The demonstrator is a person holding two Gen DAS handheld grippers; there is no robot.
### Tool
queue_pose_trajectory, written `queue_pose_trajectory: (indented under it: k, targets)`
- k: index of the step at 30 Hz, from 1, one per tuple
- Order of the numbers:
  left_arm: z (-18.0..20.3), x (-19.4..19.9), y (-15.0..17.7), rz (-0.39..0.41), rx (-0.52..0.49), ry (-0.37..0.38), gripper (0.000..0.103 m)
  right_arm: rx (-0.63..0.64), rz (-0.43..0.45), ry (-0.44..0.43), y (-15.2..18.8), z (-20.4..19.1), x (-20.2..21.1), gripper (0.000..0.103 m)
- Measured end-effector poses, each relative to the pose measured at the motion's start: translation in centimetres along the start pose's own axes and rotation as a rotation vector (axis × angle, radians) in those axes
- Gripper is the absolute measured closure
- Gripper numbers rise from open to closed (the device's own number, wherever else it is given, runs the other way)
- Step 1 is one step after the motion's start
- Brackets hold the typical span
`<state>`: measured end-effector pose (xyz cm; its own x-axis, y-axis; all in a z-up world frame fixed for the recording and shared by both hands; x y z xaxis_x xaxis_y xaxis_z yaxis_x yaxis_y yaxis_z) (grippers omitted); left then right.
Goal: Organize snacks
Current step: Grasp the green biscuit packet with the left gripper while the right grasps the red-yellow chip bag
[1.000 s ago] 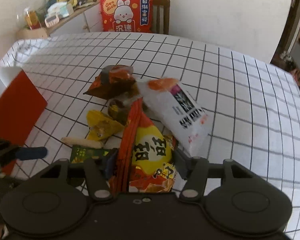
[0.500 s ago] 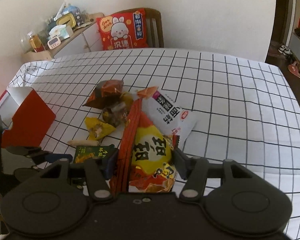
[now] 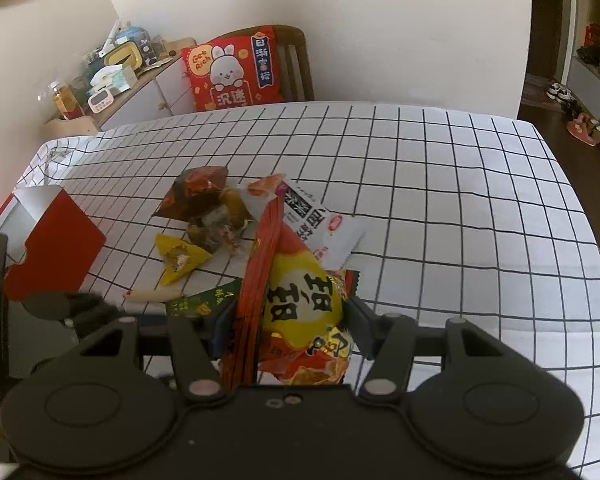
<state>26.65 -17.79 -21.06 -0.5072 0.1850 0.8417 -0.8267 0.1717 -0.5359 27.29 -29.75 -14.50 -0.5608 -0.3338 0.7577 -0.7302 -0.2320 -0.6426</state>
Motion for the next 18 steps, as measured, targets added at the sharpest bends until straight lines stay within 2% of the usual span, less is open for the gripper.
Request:
queue_pose_trajectory:
  k: [3, 6, 7, 11, 14, 18]
  targets:
    - [0.5, 0.0, -1.3, 0.018, -0.102, 0.018, 0.025, -0.009, 0.005, -0.008, 0.0, 0.2, 0.1, 0.045]
    - [1.3, -1.1, -1.7, -0.042, -0.19, 0.079, 0.025, -0.009, 0.002, -0.019, 0.1, 0.2, 0.2, 0.045]
    - [1.4, -1.6, -1.7, -0.059, -0.21, 0.077, 0.025, -0.006, 0.002, -0.018, 0.1, 0.2, 0.2, 0.045]
    - [0.6, -3.3, -2.3, -0.104, -0.179, 0.082, 0.025, -0.013, 0.008, -0.018, 0.1, 0.4, 0.5, 0.045]
    - [0.0, -3.8, -2.4, -0.119, -0.168, 0.072, 0.038, -0.027, 0.007, -0.015, 0.2, 0.7, 0.6, 0.045]
    - [-0.1, -3.7, -2.4, -0.115, -0.175, 0.079, 0.045, -0.04, 0.008, -0.011, 0.4, 1.0, 0.6, 0.045]
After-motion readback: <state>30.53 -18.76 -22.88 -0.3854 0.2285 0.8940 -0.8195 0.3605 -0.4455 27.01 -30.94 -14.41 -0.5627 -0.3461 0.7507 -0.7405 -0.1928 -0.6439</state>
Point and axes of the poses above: each gripper's, at about its wrist camera, not at the fingertips, and x roughly against the way its jaws point, z to its right, y to its underside, the point moved 5 cm from there along -x, roughly the way its jaws point, and after that the axes turned 8 degrees about x, right-handed, at the moved point
